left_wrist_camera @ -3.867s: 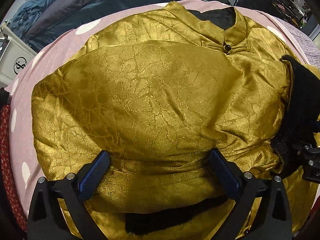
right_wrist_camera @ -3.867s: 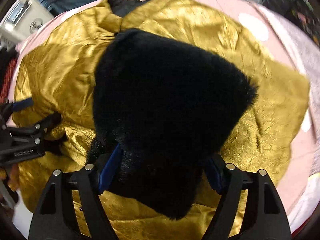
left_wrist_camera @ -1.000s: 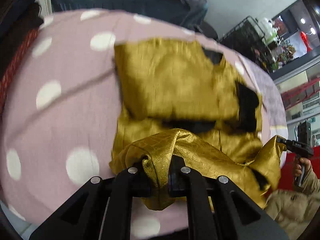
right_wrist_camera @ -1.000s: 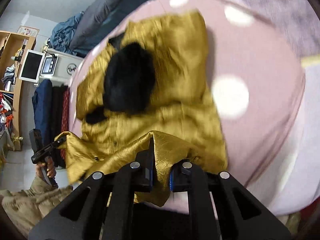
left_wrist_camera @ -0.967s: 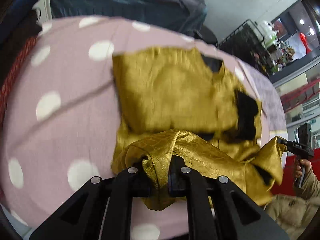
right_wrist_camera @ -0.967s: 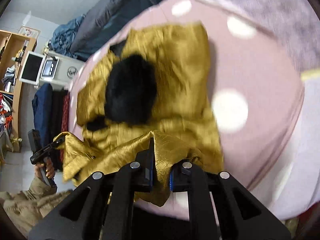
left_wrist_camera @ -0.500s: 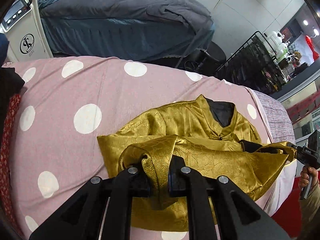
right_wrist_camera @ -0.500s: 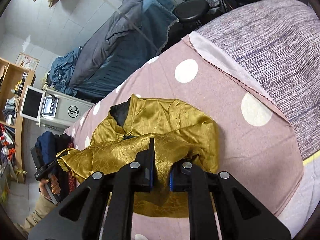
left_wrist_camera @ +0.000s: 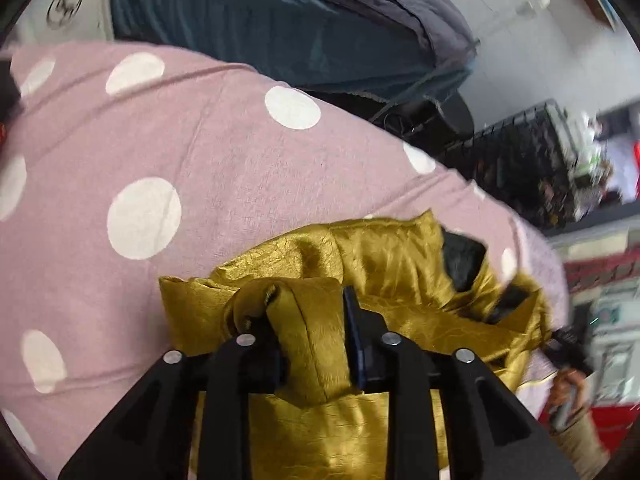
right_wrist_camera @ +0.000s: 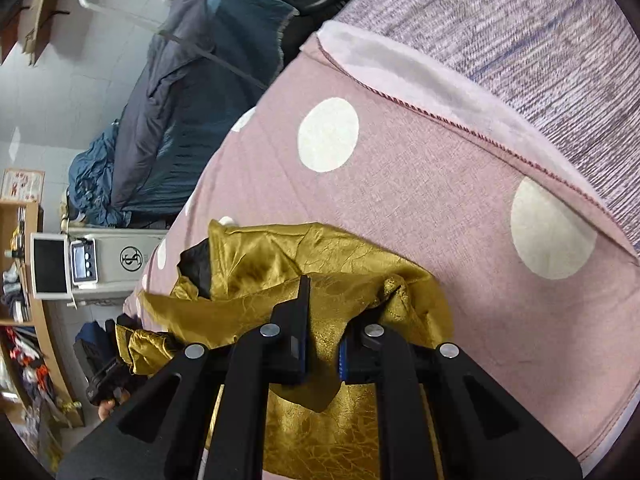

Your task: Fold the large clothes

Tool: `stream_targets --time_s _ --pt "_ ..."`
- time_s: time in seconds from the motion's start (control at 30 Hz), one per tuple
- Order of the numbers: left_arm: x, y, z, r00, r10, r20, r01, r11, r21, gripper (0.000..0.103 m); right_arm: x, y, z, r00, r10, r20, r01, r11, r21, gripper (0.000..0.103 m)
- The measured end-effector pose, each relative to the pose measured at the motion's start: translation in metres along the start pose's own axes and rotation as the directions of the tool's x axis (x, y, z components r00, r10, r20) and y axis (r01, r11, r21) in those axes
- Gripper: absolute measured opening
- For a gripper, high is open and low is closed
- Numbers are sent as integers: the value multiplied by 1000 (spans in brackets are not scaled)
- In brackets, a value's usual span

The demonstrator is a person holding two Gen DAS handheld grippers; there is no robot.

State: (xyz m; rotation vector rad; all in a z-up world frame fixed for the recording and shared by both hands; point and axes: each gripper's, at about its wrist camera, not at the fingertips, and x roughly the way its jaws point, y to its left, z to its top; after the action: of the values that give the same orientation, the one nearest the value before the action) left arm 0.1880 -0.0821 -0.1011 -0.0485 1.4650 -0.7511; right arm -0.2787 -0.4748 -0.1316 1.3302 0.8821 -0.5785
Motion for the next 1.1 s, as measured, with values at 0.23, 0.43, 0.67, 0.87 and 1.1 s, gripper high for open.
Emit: stream_targets --time_s 0.23,0.43,0.67,0.87,1.1 --pt "-62 32 16 983 -1 182 23 992 -122 78 20 -20 10 997 63 -35 -57 985 164 15" --pt "-92 24 -1 959 147 241 -143 989 -34 85 0 -30 5 977 209 46 -212 922 324 52" --pt "-93 -9 -60 918 271 290 -310 946 95 88 -72 21 -25 986 -15 165 13 1000 10 64" --pt "-55 -68 -135 932 249 263 -328 888 321 88 -65 68 -113 961 -196 196 257 894 -368 74" --pt "12 -126 -200 934 269 236 -353 800 484 88 -8 97 -198 953 -257 163 303 743 -597 74"
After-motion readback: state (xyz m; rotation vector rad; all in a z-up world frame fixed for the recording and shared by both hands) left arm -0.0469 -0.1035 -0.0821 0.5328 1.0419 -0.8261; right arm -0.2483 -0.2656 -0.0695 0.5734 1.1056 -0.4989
